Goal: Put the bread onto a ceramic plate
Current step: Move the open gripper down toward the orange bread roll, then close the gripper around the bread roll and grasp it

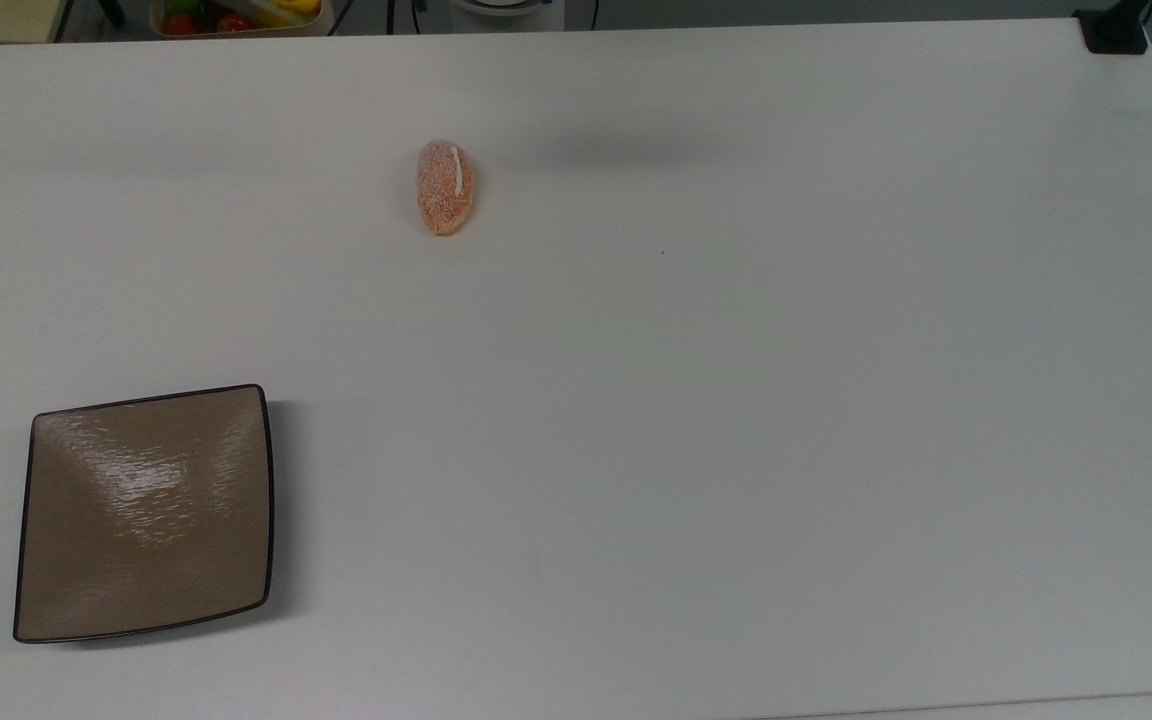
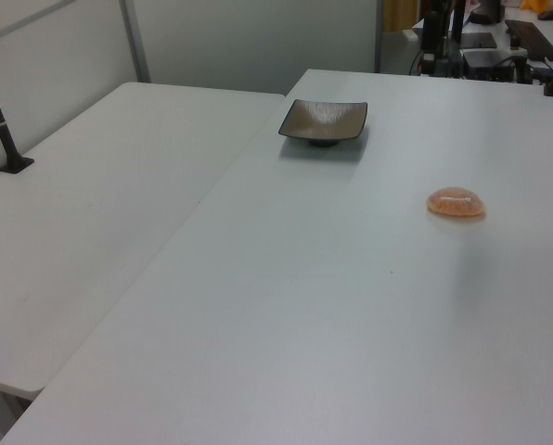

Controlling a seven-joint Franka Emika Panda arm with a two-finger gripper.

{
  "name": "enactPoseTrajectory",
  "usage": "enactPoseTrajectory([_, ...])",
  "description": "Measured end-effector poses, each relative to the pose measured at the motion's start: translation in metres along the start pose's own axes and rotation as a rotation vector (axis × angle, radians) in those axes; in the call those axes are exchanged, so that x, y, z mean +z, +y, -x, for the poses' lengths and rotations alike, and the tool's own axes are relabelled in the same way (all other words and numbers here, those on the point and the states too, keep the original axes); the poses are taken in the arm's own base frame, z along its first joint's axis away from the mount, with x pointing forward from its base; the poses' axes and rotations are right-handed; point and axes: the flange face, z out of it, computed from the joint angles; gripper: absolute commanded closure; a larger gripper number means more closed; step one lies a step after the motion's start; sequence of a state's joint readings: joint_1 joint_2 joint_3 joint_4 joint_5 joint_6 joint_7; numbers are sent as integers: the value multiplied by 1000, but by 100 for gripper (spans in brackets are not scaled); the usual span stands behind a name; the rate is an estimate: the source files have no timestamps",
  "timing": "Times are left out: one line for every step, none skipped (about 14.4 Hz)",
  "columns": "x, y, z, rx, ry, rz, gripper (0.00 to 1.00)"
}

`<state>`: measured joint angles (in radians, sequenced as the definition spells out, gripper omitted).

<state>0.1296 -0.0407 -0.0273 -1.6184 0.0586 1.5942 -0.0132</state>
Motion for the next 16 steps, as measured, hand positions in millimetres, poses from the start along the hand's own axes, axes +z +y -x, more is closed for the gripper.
enactPoseTrajectory([7,-2,5,-3,-21,-1,0])
enactPoseTrajectory([13,-2,8,-4,-35,-1,0])
enactPoseTrajectory([18,-2,11,-5,-46,-1,0])
enactPoseTrajectory([26,-1,14,-7,-64,-1,0])
enactPoseTrajectory([33,0,17,-6,-81,-1,0])
enactPoseTrajectory([40,0,19,-5,-96,-1,0])
enactPoseTrajectory([53,1,21,-3,-124,-1,0])
enactPoseTrajectory([67,2,24,-2,-154,-1,0])
enactPoseTrajectory([80,4,27,-2,-182,9,0])
enactPoseTrajectory([90,6,30,-4,-204,22,0])
enactPoseTrajectory([101,8,33,-8,-229,38,0])
enactPoseTrajectory([118,10,39,-14,-266,64,0])
enactPoseTrajectory([132,11,43,-18,-295,77,0])
enactPoseTrajectory([143,12,47,-18,-318,81,0])
enactPoseTrajectory([157,14,52,-18,-344,87,0])
enactPoseTrajectory([171,16,56,-20,-351,93,0])
